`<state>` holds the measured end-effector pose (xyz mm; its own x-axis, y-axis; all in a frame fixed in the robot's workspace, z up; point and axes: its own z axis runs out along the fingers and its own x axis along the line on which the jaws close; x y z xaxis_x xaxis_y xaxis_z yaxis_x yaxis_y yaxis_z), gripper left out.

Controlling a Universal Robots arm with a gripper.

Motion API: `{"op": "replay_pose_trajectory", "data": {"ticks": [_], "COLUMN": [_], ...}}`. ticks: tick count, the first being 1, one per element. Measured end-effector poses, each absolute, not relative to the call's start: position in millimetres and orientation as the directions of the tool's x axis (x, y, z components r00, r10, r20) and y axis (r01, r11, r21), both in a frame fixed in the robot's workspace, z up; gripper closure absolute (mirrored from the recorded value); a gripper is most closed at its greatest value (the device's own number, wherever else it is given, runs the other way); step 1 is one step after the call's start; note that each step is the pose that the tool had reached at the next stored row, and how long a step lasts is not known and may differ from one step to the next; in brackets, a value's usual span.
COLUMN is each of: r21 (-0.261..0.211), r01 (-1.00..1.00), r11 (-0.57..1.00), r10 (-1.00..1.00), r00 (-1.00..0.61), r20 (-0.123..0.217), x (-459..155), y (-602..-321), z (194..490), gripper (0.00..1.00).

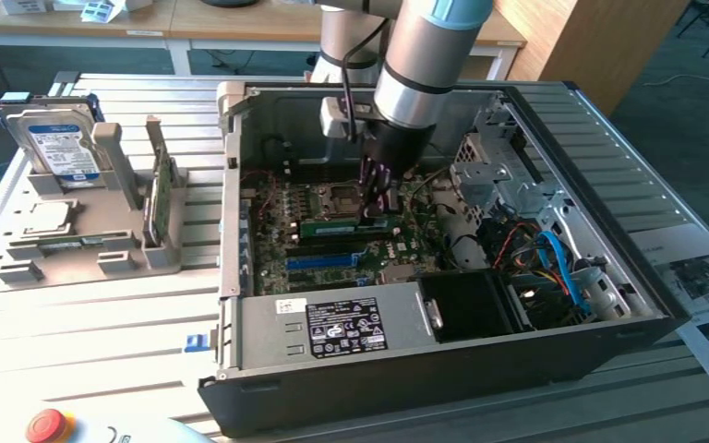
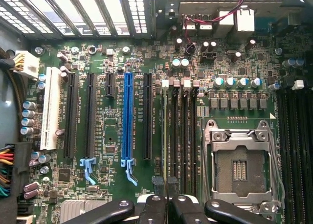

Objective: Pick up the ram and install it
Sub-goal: 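Insert the ram into the slot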

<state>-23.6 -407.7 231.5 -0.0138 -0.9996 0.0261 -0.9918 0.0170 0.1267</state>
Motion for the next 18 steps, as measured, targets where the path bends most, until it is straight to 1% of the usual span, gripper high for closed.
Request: {"op": "replay_pose_trajectory", "data": {"ticks": [18], "r21": [0.127], "r01": [-0.992], "r11": [0.017], "r10": [-1.0], "r00": [-0.014], "r20": [0.026], "x": [-25.7], "y": [-406.6], "z": [231.5], "gripper": [0.88]}}
